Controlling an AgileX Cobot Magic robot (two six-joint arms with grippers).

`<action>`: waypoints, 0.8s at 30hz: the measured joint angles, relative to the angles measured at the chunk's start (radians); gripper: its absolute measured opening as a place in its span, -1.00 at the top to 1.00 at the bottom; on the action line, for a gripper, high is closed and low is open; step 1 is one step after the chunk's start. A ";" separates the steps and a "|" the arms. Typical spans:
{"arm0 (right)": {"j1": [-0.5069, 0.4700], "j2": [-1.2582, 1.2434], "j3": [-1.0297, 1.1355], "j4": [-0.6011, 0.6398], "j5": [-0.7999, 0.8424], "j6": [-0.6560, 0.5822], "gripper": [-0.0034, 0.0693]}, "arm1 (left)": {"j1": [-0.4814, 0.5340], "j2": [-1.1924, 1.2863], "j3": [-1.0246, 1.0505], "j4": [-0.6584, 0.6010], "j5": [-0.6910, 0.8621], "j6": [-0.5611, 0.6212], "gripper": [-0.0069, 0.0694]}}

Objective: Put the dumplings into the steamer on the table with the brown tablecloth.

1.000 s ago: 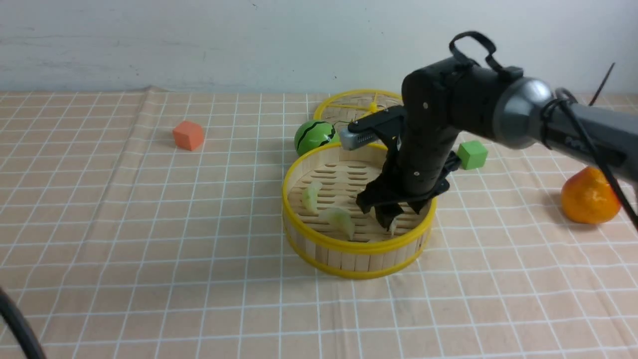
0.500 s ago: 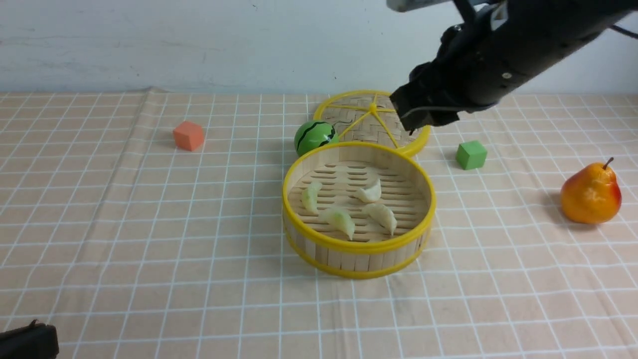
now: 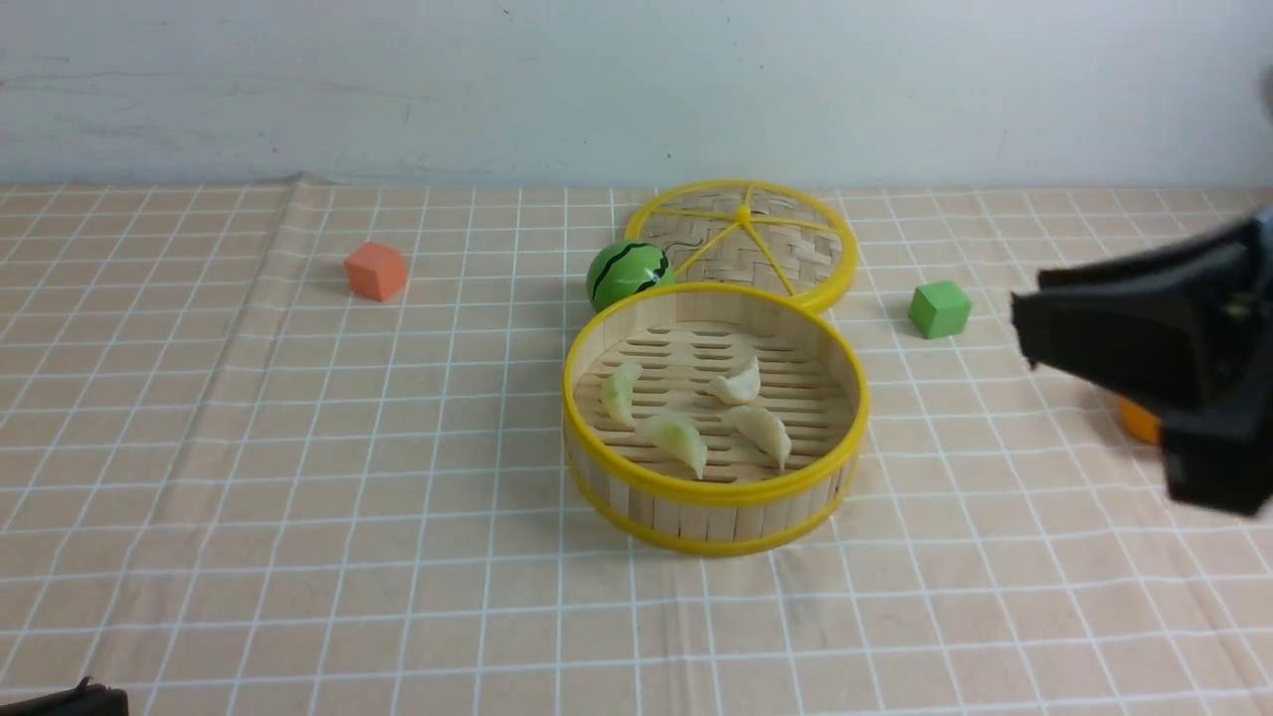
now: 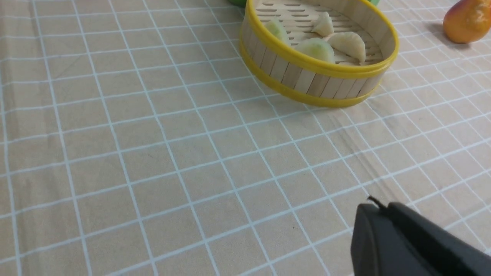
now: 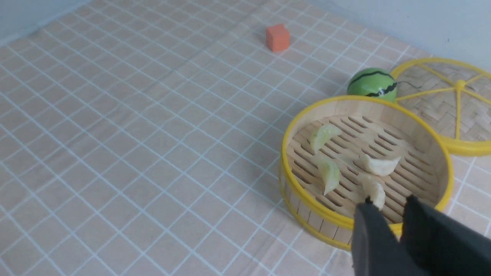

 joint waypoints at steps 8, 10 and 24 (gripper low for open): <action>0.000 -0.128 0.174 0.057 -0.032 0.001 0.52 | 0.000 0.000 0.000 0.001 0.002 0.000 0.76; 0.000 -0.130 0.192 0.058 -0.001 0.002 0.52 | 0.000 0.000 0.000 0.001 0.002 0.000 0.75; -0.001 -0.289 0.217 0.028 0.044 0.005 0.95 | 0.000 0.000 0.000 0.000 0.003 0.000 0.72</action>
